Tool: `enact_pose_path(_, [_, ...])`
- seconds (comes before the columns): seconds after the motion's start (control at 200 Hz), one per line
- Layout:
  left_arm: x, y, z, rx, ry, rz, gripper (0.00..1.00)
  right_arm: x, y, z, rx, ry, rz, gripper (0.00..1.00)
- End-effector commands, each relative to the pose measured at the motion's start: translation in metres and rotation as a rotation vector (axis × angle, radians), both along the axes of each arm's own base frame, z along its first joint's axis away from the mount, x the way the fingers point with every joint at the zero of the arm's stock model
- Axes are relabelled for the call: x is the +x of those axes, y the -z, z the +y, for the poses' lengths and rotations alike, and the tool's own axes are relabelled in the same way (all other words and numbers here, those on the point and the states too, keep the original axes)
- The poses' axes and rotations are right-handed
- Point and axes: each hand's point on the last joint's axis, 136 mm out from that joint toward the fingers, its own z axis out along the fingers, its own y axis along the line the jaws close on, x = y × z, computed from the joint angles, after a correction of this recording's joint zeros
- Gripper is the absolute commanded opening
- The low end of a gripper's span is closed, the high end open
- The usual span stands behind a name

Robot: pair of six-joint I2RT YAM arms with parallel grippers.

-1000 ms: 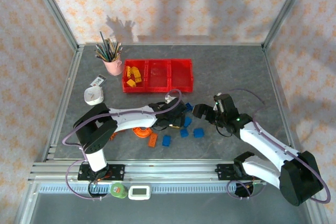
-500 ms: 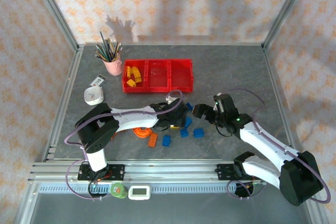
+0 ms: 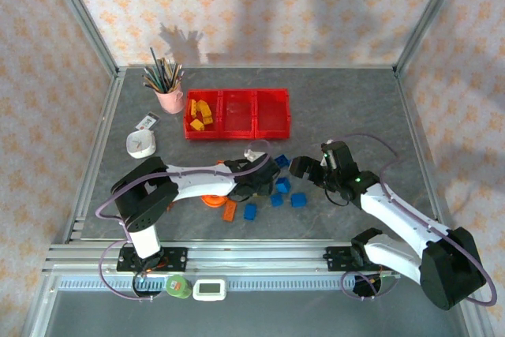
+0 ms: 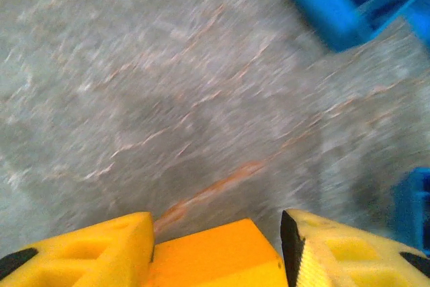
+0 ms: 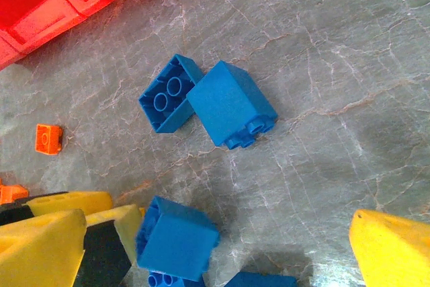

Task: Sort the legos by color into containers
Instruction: Pick up the lego from the center of the table, then place the lego in the container.

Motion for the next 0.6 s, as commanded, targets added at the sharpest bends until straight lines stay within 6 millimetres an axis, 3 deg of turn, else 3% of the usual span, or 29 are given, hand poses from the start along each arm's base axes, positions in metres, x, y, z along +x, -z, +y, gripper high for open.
enact_pose_path(0.0, [-0.011, 0.007, 0.018, 0.080, -0.012, 0.025, 0.54, 0.007, -0.012, -0.002, 0.001, 0.006, -0.052, 1.00])
enact_pose_path(0.165, [-0.013, 0.005, 0.019, 0.065, -0.013, 0.025, 0.49, 0.006, -0.012, -0.003, 0.002, 0.008, -0.054, 1.00])
enact_pose_path(0.335, [-0.006, -0.013, 0.017, 0.041, -0.019, -0.018, 0.43, 0.008, -0.019, 0.002, 0.022, -0.005, -0.065, 1.00])
enact_pose_path(0.506, [0.019, -0.055, 0.037, 0.043, -0.070, -0.116, 0.43, 0.016, -0.035, 0.015, 0.060, -0.053, -0.104, 1.00])
enact_pose_path(0.596, [0.043, -0.081, 0.065, 0.061, -0.136, -0.182, 0.43, 0.021, -0.044, 0.028, 0.077, -0.096, -0.119, 1.00])
